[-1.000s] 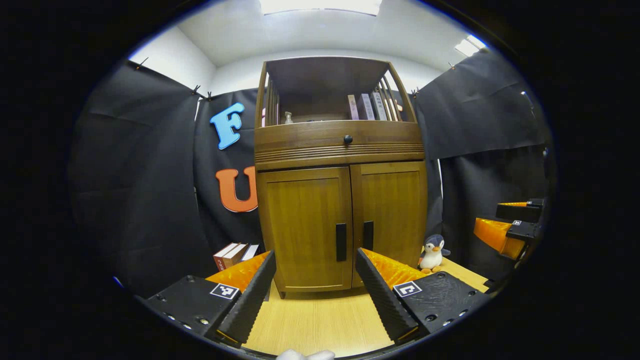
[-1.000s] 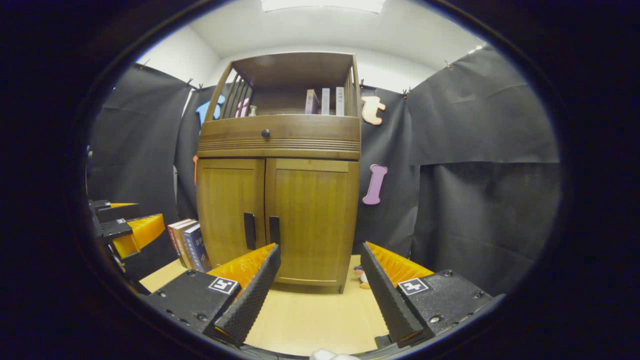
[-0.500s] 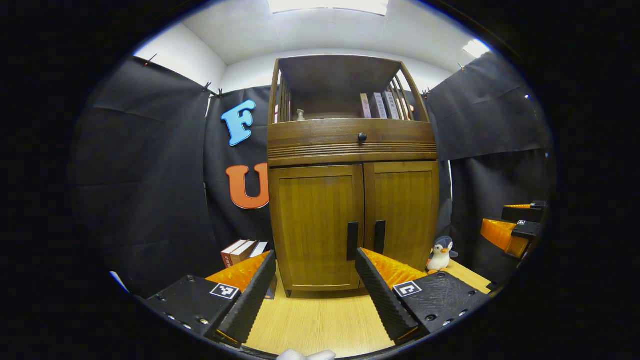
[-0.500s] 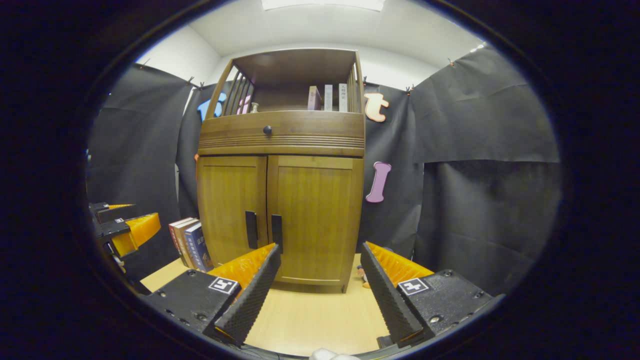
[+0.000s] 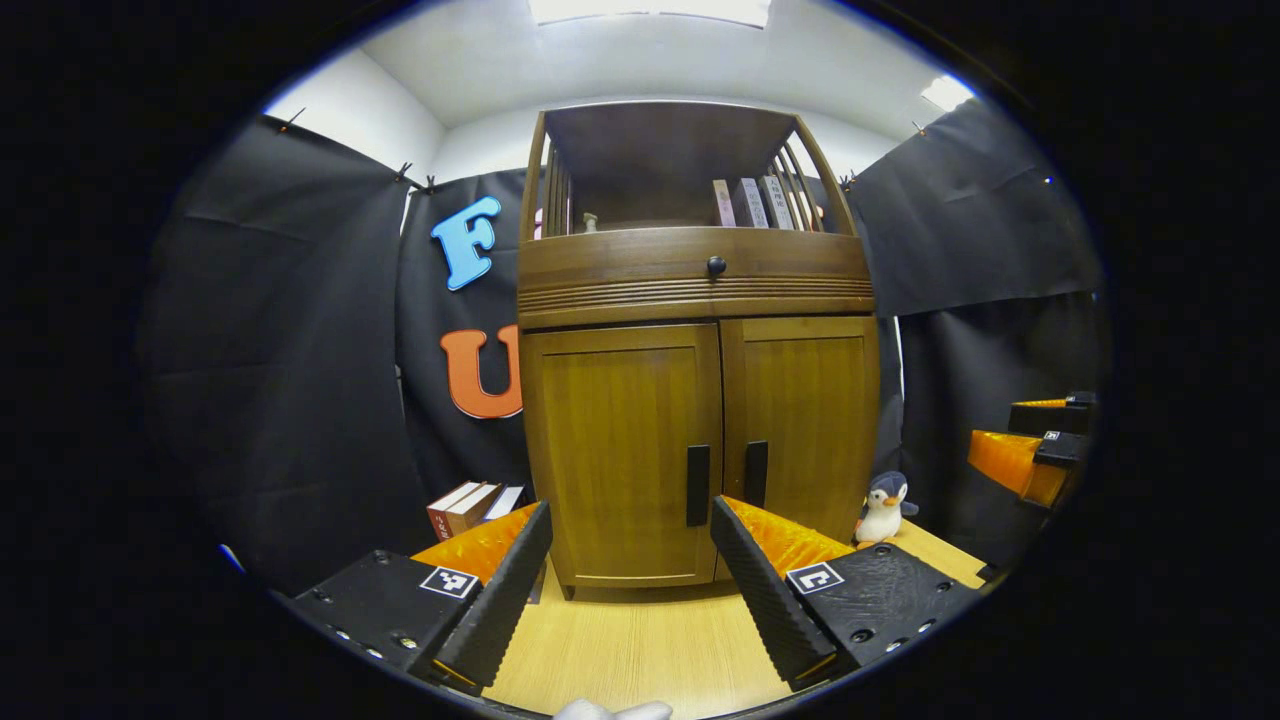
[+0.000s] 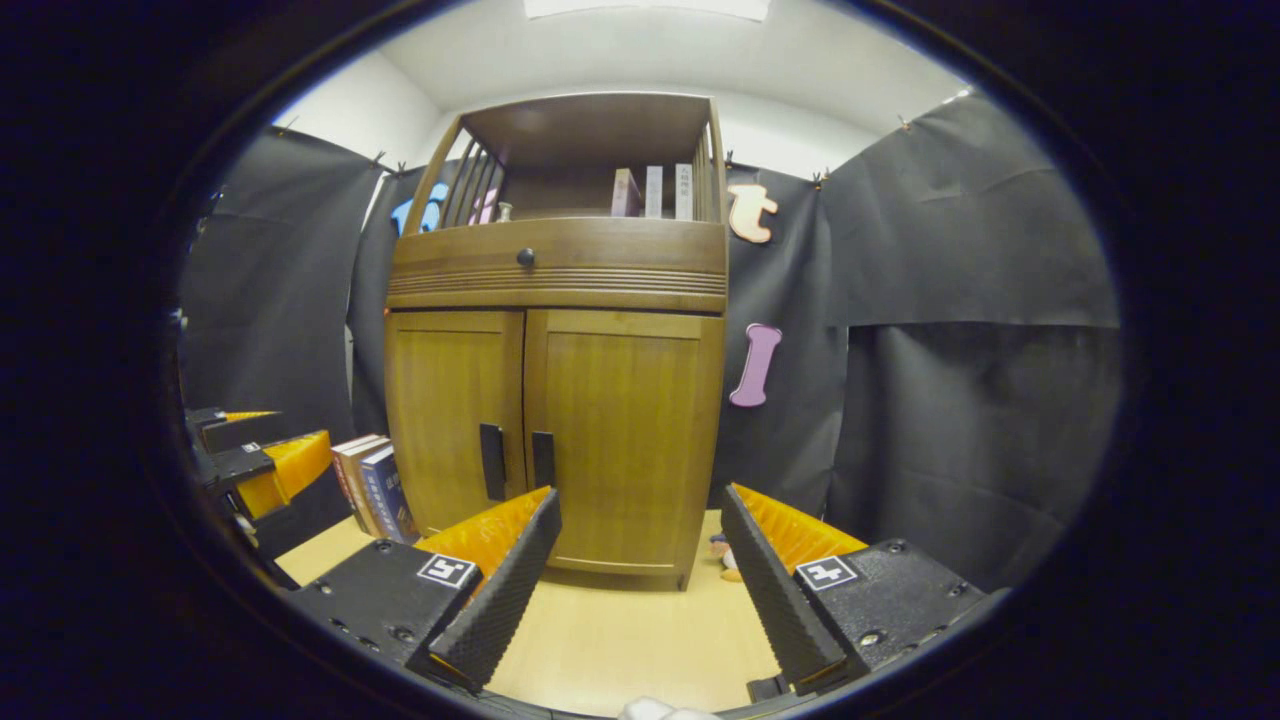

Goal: Open the right door of the double-door shoe cabinet with the right hand, and open the left door with the left hand.

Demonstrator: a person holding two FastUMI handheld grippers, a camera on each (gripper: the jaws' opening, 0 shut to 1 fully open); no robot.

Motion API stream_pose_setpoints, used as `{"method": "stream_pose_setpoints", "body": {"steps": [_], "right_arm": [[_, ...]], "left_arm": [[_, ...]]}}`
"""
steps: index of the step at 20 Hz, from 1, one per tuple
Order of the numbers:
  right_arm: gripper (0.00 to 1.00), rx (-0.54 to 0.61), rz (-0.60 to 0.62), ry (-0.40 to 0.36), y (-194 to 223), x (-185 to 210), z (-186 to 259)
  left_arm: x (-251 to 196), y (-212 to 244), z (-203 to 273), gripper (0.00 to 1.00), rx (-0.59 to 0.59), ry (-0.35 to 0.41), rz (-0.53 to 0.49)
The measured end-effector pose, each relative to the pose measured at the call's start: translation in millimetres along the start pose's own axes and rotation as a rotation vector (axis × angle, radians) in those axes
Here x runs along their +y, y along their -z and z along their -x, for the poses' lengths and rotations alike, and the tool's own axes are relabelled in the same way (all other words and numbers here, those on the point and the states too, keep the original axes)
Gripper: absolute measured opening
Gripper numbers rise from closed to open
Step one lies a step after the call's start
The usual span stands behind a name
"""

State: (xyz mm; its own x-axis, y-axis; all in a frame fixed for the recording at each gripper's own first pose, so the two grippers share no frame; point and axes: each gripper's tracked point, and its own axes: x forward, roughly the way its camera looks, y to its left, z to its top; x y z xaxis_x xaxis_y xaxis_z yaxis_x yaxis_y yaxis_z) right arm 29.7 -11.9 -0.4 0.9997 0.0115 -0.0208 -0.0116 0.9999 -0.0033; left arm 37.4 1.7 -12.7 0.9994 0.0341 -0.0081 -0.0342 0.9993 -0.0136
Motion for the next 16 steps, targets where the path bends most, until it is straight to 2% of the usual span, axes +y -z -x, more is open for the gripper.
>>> {"method": "stream_pose_setpoints", "body": {"steps": [1, 8, 12, 16], "right_arm": [[1.00, 0.004, -0.001, 0.005, -0.1, -3.5, -1.5], [1.00, 0.027, -0.003, 0.029, 4.8, -20.9, -0.5], [1.00, 0.045, 0.007, 0.053, 10.2, -30.2, 2.6], [1.00, 0.050, 0.018, 0.082, 15.1, -37.3, -3.7]], "left_arm": [[-3.7, 1.7, -6.2, 0.96, -0.002, 0.010, -0.001], [-50.2, 18.6, -62.9, 0.96, -0.020, 0.103, 0.007], [-63.1, 42.2, -100.7, 0.96, 0.020, 0.101, -0.011], [-60.7, 48.6, -108.0, 0.96, 0.030, 0.092, 0.025]]}}
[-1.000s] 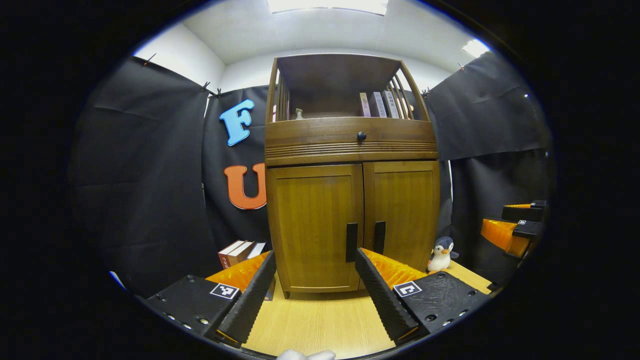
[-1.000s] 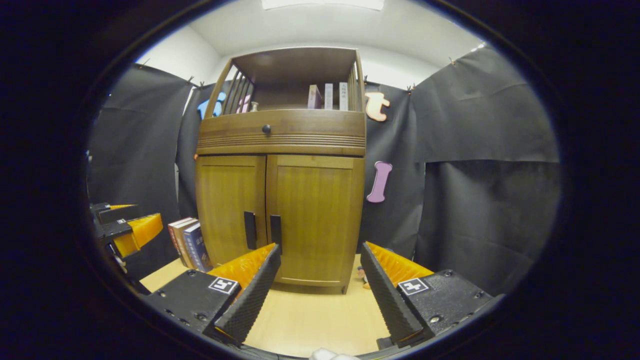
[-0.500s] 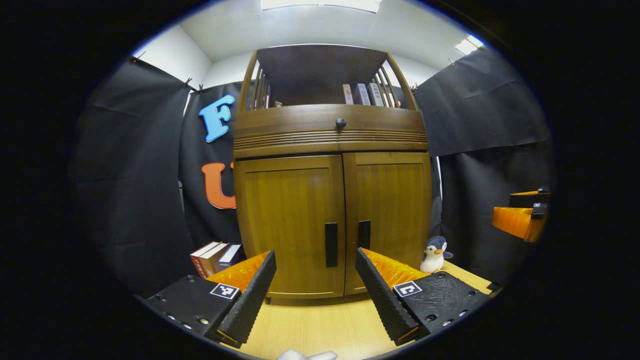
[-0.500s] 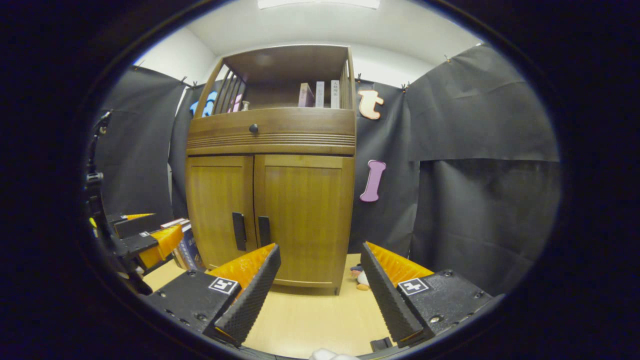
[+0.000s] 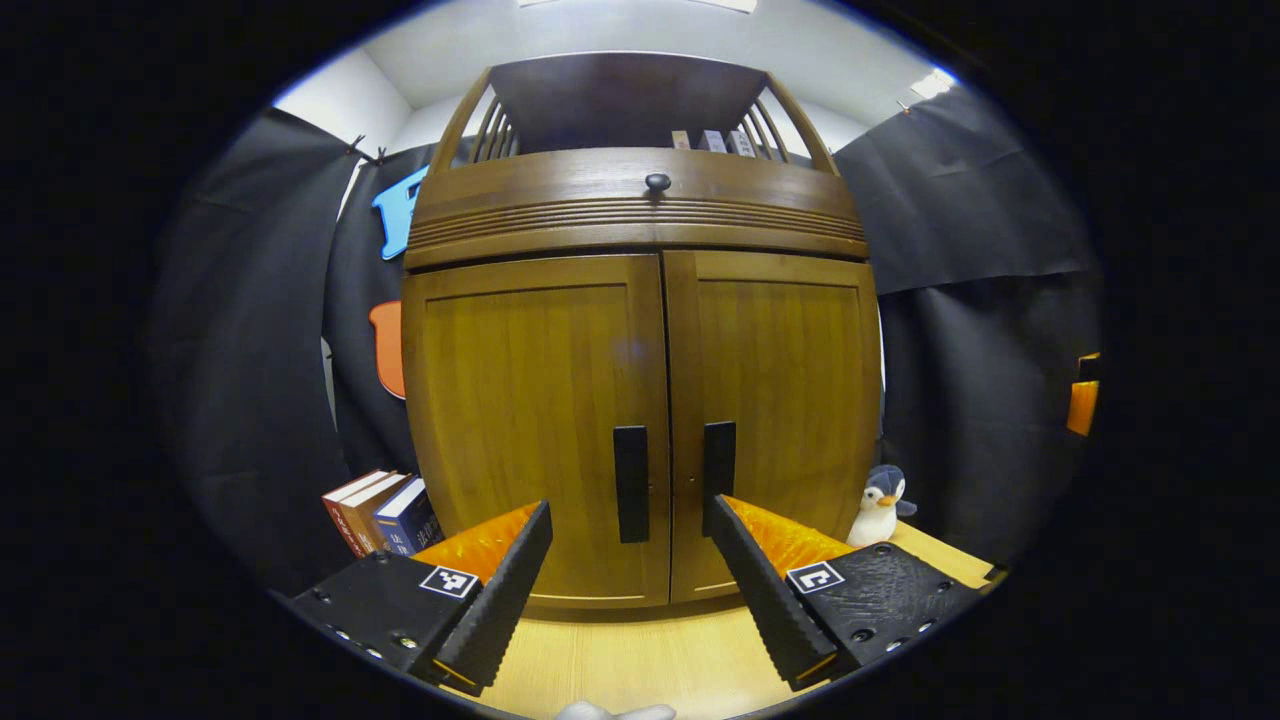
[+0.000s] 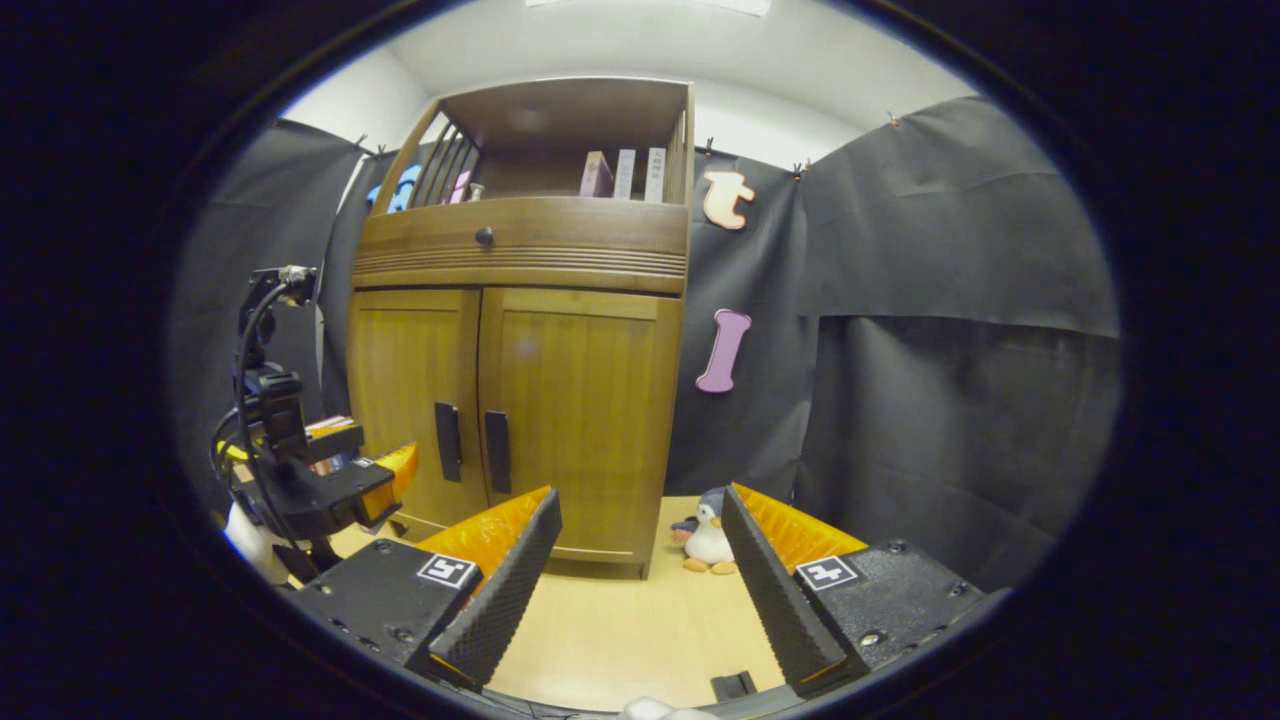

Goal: Open the right door of the double-door shoe cabinet with the right hand, and open the left door with the left hand.

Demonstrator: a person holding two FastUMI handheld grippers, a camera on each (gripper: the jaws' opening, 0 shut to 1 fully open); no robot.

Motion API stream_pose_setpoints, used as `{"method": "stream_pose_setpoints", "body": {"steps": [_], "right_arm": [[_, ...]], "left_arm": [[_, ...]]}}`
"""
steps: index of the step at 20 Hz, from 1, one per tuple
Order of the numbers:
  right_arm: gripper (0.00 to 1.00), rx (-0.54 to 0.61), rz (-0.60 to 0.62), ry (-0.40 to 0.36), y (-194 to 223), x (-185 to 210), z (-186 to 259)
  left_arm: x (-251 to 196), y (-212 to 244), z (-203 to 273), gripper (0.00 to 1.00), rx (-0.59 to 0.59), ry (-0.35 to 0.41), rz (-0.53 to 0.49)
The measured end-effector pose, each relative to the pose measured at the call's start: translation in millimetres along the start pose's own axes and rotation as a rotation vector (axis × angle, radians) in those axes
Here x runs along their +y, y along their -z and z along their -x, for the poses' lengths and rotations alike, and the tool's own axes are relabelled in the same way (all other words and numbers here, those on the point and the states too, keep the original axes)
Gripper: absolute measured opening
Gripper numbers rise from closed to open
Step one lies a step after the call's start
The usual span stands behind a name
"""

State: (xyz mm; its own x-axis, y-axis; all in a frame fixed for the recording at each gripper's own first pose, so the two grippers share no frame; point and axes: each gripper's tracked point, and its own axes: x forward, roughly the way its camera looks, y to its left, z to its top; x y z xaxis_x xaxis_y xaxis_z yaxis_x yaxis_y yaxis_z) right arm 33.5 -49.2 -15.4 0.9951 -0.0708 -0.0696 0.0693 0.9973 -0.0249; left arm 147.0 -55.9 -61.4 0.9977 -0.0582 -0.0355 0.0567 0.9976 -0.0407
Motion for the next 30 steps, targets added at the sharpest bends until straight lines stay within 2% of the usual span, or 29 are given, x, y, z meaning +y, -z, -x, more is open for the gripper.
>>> {"method": "stream_pose_setpoints", "body": {"steps": [7, 8, 9, 17, 24, 28, 29, 30], "right_arm": [[1.00, 0.006, 0.008, -0.053, 8.6, 23.0, -37.0], [1.00, 0.006, 0.015, -0.065, 9.6, 29.5, -43.8], [1.00, 0.007, 0.019, -0.078, 11.1, 37.3, -51.2], [1.00, 0.019, 0.008, -0.175, 24.5, 110.2, -127.4], [1.00, 0.065, 0.011, -0.208, 47.5, 166.5, -209.7], [0.95, 0.119, 0.017, -0.233, 62.6, 196.6, -250.3], [0.88, 0.132, 0.007, -0.237, 64.6, 202.9, -256.7], [0.85, 0.140, -0.005, -0.243, 64.5, 209.2, -261.4]], "left_arm": [[34.5, -22.7, 36.5, 0.96, -0.031, -0.068, -0.017], [40.0, -25.9, 44.3, 1.00, -0.033, -0.078, -0.022], [44.4, -28.1, 51.6, 0.96, -0.033, -0.086, -0.020], [83.6, -42.2, 105.5, 0.96, -0.017, -0.159, -0.036], [96.0, -57.8, 135.8, 0.96, -0.014, -0.193, -0.033], [108.1, -64.9, 155.2, 0.96, -0.015, -0.238, -0.074], [111.5, -65.7, 160.8, 0.96, -0.013, -0.253, -0.078], [114.2, -65.4, 164.1, 0.96, -0.011, -0.261, -0.076]]}}
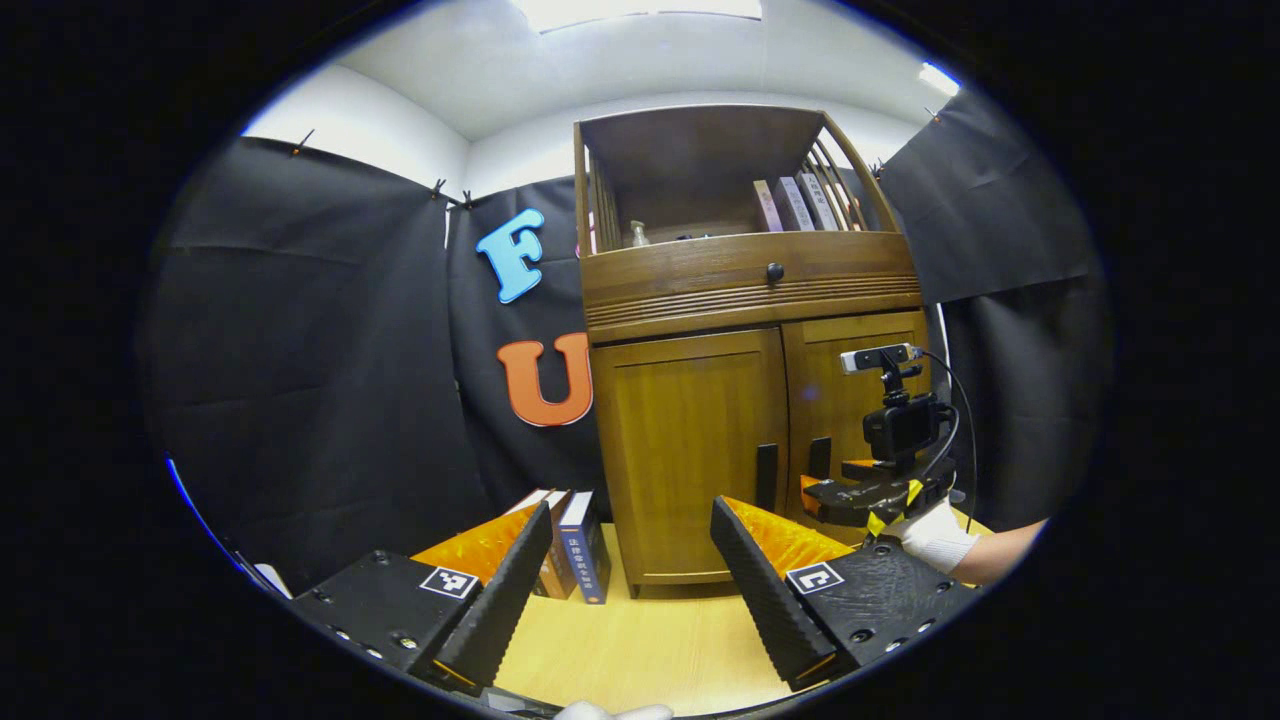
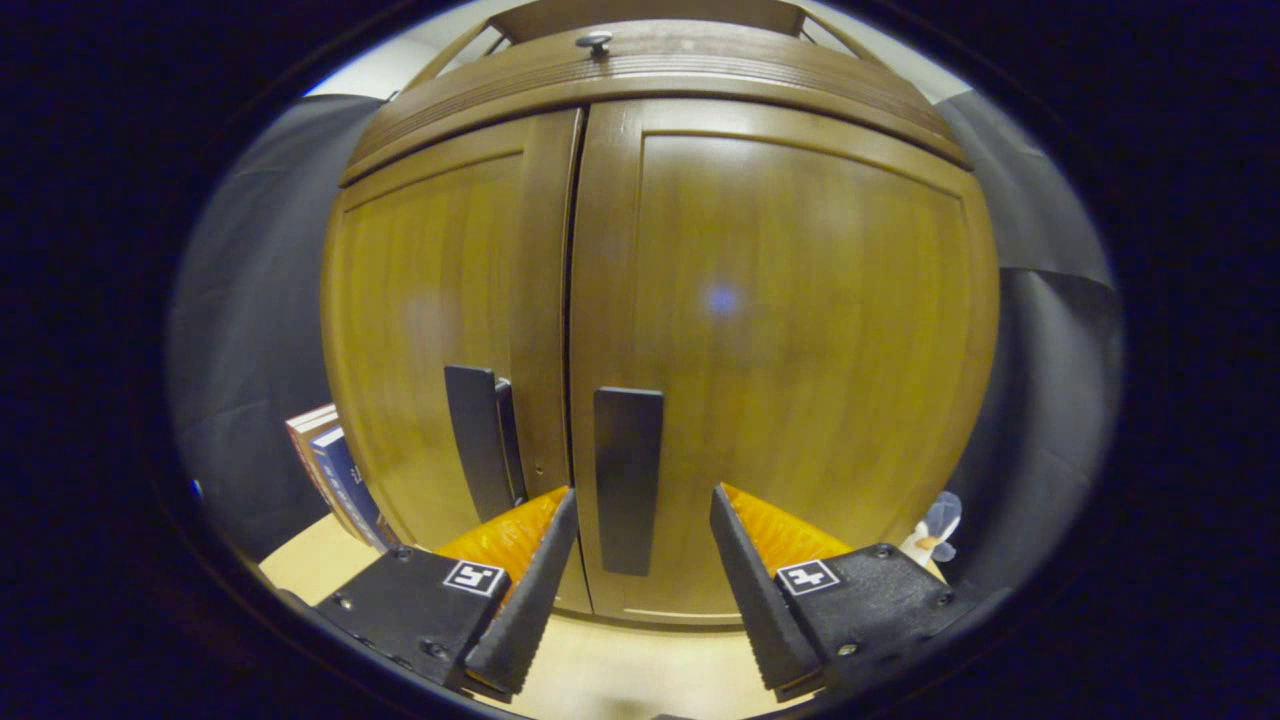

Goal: Open the right door of the double-door shoe cabinet with the right hand, and open the left door with the left hand.

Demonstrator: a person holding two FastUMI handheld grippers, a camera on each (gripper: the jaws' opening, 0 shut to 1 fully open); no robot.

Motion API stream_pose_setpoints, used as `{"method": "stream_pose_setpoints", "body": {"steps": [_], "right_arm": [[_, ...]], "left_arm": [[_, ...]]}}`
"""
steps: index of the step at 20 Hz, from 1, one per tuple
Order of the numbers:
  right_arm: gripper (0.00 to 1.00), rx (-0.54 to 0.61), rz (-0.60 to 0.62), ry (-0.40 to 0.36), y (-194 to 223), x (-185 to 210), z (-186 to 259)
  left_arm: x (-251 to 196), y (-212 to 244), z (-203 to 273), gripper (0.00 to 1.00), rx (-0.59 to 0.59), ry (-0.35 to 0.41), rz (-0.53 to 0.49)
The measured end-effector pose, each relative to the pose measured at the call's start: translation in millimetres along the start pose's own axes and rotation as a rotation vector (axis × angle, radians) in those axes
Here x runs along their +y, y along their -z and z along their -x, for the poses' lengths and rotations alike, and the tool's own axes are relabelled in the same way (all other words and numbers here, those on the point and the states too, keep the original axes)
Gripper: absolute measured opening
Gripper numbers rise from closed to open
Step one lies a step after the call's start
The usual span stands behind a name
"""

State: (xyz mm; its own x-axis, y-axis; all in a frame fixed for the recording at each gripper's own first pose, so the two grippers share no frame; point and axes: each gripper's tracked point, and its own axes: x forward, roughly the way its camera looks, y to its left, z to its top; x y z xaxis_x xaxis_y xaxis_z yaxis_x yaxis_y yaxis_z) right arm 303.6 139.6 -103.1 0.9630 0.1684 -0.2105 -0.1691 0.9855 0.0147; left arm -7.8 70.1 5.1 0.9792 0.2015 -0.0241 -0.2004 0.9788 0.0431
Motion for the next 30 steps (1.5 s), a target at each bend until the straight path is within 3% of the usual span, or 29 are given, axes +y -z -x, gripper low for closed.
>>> {"method": "stream_pose_setpoints", "body": {"steps": [4, 7, 11, 12, 15, 23, 30], "right_arm": [[0.70, -0.006, -0.014, 0.016, -6.8, 7.3, -16.0], [0.38, -0.003, -0.029, 0.056, -10.4, -0.5, -14.3], [0.33, 0.018, -0.018, 0.055, -7.0, 0.4, -18.4], [0.33, 0.026, -0.014, 0.047, -6.0, 0.0, -17.0], [0.29, 0.032, -0.018, 0.004, -4.4, -0.3, -4.8], [0.26, 0.033, 0.027, -0.058, 13.1, -10.5, 59.3], [0.25, 0.031, 0.041, -0.077, 29.7, -38.6, 122.0]], "left_arm": [[17.5, 0.8, 12.6, 0.96, 0.018, -0.041, 0.021], [28.4, 0.8, 18.5, 0.96, 0.021, -0.060, 0.026], [41.9, -3.6, 25.5, 1.00, -0.005, -0.077, 0.023], [44.8, -2.3, 27.3, 0.96, -0.007, -0.081, 0.025], [44.5, 2.9, 32.4, 0.96, 0.002, -0.074, 0.051], [44.6, 7.5, 54.3, 0.96, -0.001, -0.080, 0.066], [18.2, 13.1, 75.0, 0.96, 0.009, -0.038, 0.068]]}}
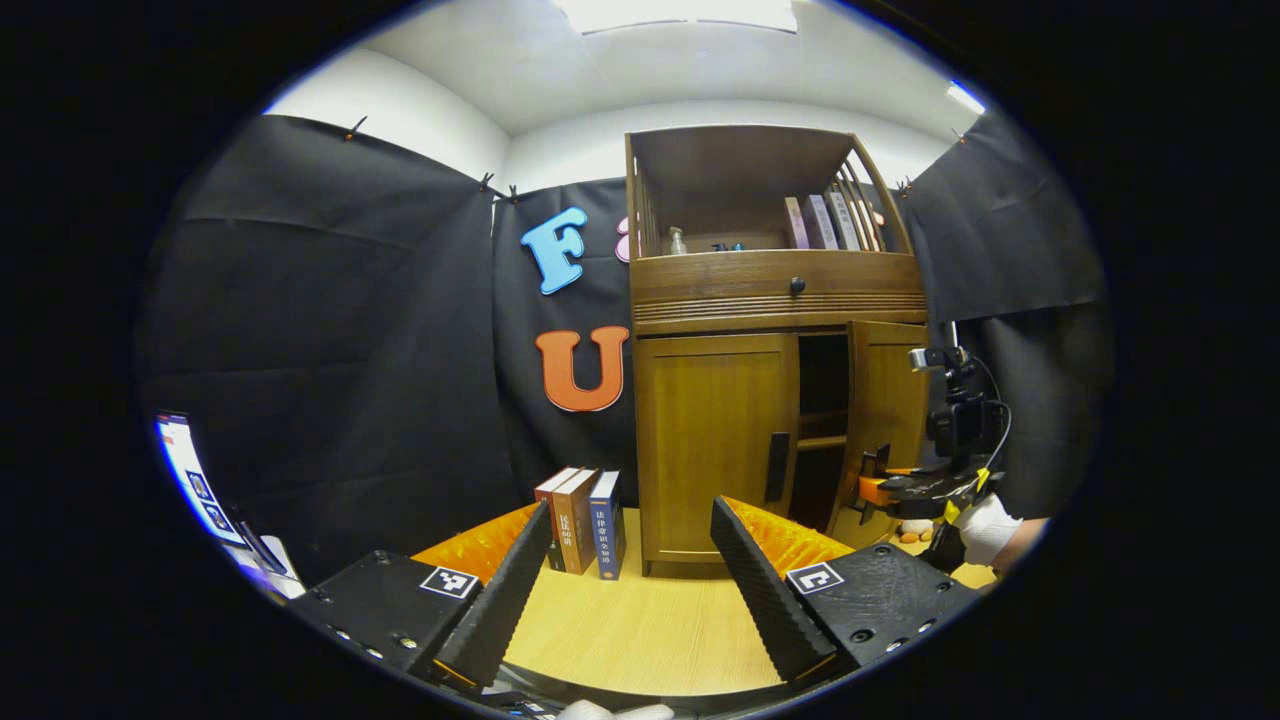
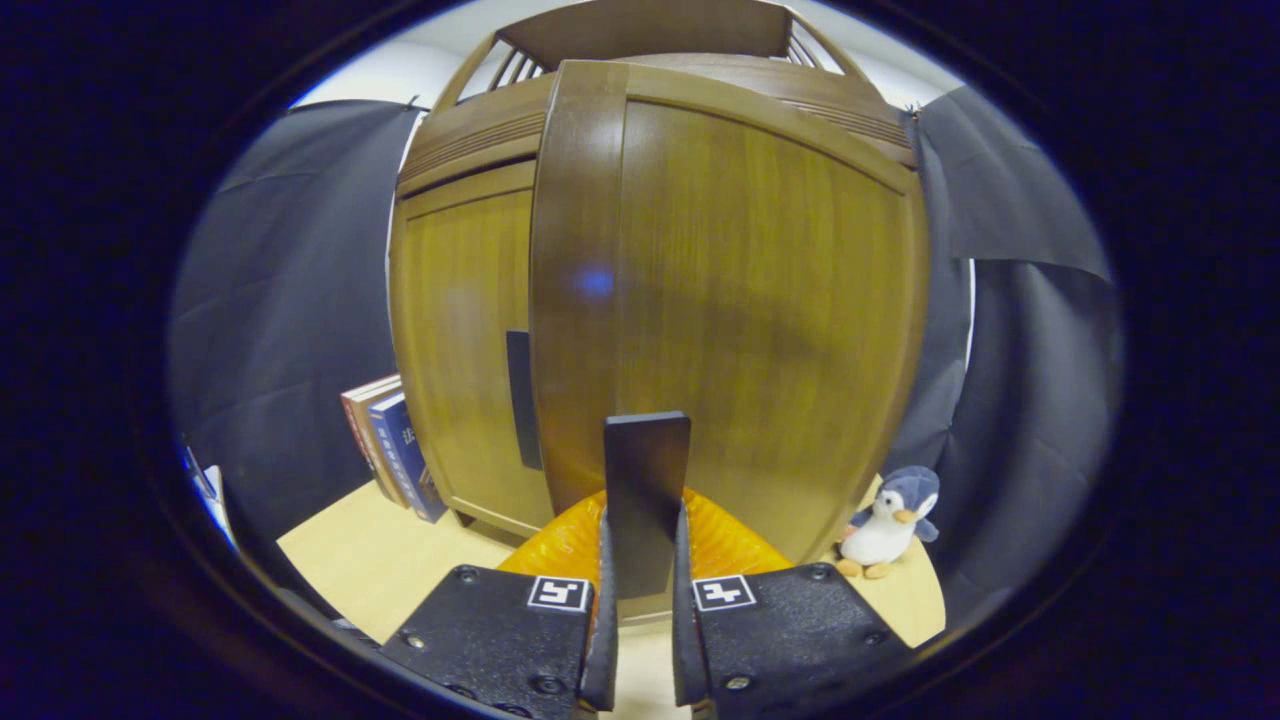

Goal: Open the right door of the double-door shoe cabinet with the right hand, and open the left door with the left hand.

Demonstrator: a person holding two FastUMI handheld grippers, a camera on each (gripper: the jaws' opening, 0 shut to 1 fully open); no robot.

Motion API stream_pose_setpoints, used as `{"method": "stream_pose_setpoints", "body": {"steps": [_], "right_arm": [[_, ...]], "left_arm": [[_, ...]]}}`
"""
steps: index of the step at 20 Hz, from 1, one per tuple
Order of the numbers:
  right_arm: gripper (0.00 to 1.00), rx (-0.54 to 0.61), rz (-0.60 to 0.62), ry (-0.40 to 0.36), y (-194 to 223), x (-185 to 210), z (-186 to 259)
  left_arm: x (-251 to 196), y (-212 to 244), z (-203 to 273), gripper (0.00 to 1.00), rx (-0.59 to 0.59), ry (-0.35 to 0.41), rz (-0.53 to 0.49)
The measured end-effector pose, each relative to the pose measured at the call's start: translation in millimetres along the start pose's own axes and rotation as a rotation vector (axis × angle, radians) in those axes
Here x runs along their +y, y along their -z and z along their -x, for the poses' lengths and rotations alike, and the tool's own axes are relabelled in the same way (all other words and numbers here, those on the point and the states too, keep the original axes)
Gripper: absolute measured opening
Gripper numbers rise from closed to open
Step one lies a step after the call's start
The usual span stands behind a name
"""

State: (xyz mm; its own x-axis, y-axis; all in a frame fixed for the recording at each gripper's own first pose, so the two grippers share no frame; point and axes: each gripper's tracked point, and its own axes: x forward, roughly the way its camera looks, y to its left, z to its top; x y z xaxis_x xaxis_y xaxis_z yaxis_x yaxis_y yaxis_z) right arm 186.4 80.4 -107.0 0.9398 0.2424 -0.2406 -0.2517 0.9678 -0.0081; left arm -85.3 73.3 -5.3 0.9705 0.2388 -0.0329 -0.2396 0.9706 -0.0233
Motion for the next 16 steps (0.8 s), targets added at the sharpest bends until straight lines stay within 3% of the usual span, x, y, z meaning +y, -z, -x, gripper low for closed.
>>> {"method": "stream_pose_setpoints", "body": {"steps": [4, 10, 16], "right_arm": [[0.24, 0.010, -0.009, 0.007, 12.0, -24.9, 37.3], [0.20, 0.012, -0.041, 0.085, 26.9, -78.3, 83.9], [0.07, 0.013, -0.071, 0.187, 36.0, -136.8, 109.7]], "left_arm": [[-22.4, 2.2, 4.0, 0.96, 0.005, 0.051, 0.005], [-62.5, 1.6, 4.5, 0.96, 0.004, 0.146, 0.028], [-104.3, -0.3, 6.5, 0.96, 0.002, 0.234, 0.037]]}}
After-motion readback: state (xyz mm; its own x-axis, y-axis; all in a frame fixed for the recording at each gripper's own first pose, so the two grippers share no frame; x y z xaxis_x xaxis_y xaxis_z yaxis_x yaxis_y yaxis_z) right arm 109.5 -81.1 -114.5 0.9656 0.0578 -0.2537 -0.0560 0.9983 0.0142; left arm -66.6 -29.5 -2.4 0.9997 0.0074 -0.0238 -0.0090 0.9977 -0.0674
